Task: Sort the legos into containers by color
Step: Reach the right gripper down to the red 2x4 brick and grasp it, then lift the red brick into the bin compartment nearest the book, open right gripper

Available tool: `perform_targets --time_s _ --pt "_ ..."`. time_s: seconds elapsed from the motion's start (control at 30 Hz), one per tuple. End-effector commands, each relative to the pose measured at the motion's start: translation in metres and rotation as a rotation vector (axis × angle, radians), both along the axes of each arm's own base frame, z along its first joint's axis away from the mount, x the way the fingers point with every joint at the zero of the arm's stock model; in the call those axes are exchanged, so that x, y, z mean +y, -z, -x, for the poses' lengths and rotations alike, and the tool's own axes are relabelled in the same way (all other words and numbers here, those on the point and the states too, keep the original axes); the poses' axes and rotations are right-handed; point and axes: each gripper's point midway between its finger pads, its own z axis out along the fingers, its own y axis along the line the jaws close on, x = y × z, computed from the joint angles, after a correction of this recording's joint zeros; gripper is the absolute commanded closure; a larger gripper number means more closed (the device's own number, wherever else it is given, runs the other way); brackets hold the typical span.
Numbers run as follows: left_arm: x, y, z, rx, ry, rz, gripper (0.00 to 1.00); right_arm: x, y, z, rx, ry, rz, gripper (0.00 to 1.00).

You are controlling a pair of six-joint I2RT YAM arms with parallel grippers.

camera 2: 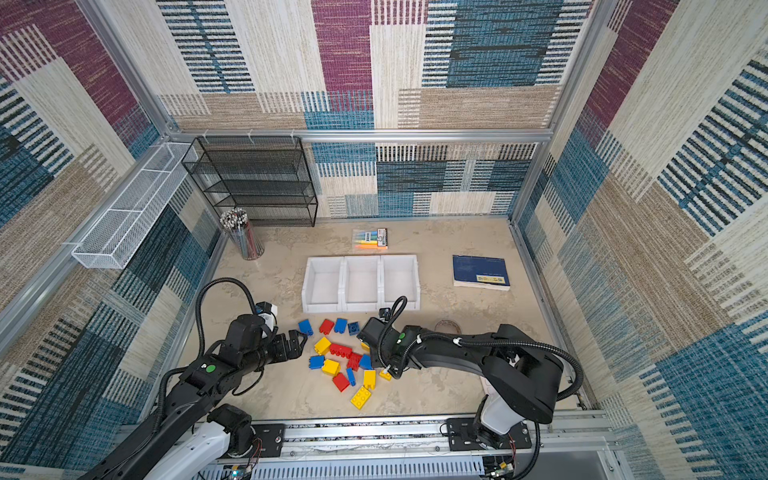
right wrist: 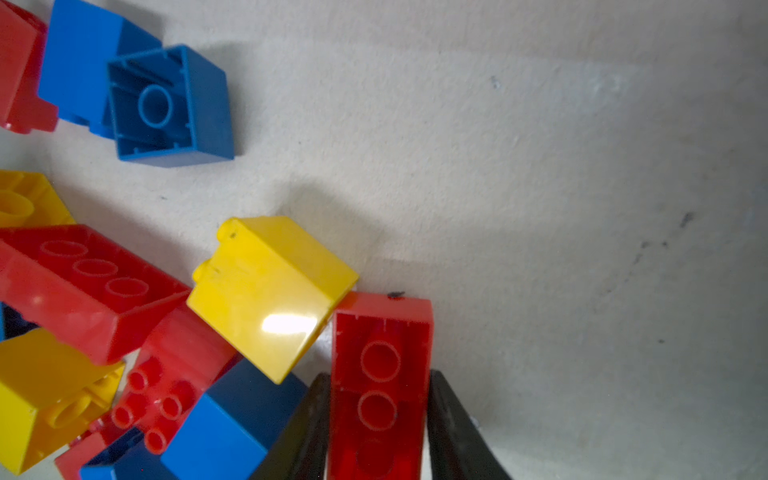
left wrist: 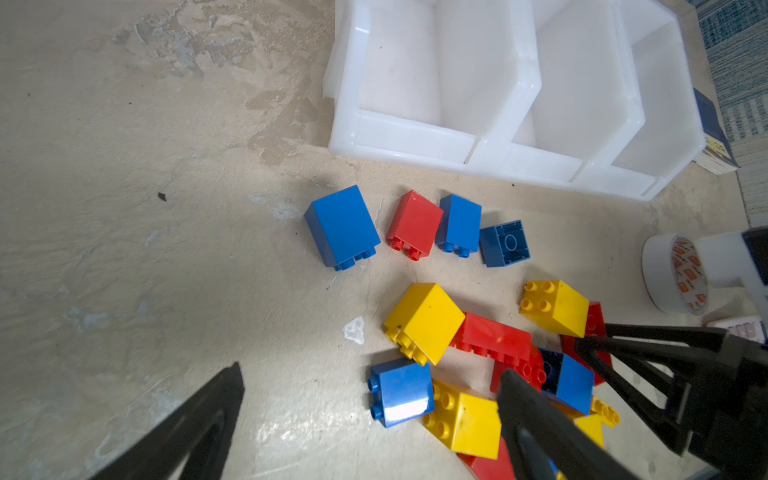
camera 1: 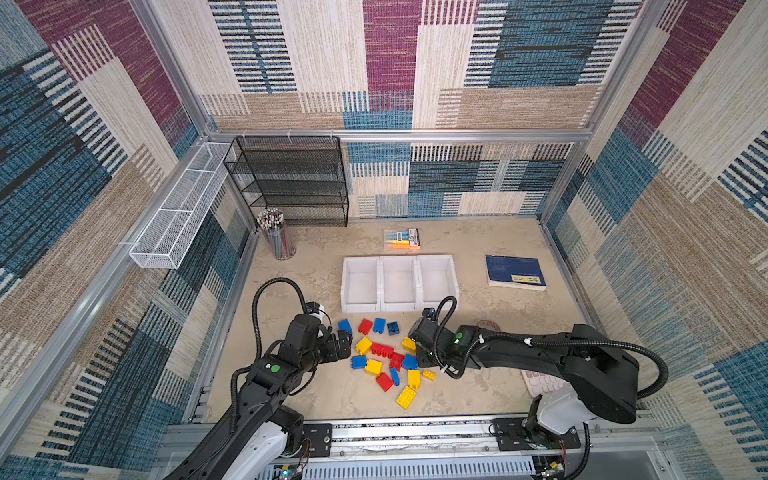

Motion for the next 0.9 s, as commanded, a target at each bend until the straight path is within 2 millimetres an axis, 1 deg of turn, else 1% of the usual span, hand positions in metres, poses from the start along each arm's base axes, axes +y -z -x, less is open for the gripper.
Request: perform_targets --time_s 0.0,0.13,0.23,0.3,0.33,0.43,0.53,0.6,0.7,0.8,0.87 --pt "-0.001 0.002 0.001 0.009 -0.008 0.014 0.02 0.0 -0.001 -0.003 -0.019 0.018 -0.008 0.64" --pt "-0.001 0.001 0.002 0.006 -0.011 0.019 0.02 -0.004 -0.003 -0.002 -0.025 0.029 -0.005 0.68" --pt "0.001 0.001 0.001 0.002 -0.015 0.014 0.02 -0.008 -0.007 -0.004 -0.037 0.037 0.007 0.7" --pt "0.002 0.002 0.002 0.004 -0.02 0.008 0.02 -0.01 -0.016 -0.006 -0.059 0.02 0.016 0.7" --pt "0.002 0.002 0.002 0.005 -0.02 0.008 0.02 -0.014 -0.022 -0.008 -0.079 0.017 0.032 0.7" --pt "0.002 0.002 0.002 0.005 -0.02 0.008 0.02 -0.022 -0.044 -0.024 -0.138 0.017 0.039 0.69" --pt "0.002 0.001 0.002 0.003 -0.018 0.009 0.02 -0.034 -0.071 -0.051 -0.216 0.033 0.009 0.7" --pt "0.002 0.002 0.002 0.006 -0.018 0.01 0.02 -0.042 -0.089 -0.075 -0.276 0.051 -0.014 0.69" --pt "0.002 0.007 0.004 0.019 -0.025 0.01 0.02 -0.052 -0.11 -0.11 -0.354 0.071 -0.028 0.69" --pt "0.0 0.007 0.004 0.026 -0.017 0.016 0.02 -0.052 -0.121 -0.144 -0.401 0.068 -0.043 0.69" --pt "-0.001 0.006 0.004 0.029 -0.011 0.02 0.02 -0.05 -0.118 -0.162 -0.404 0.062 -0.033 0.69"
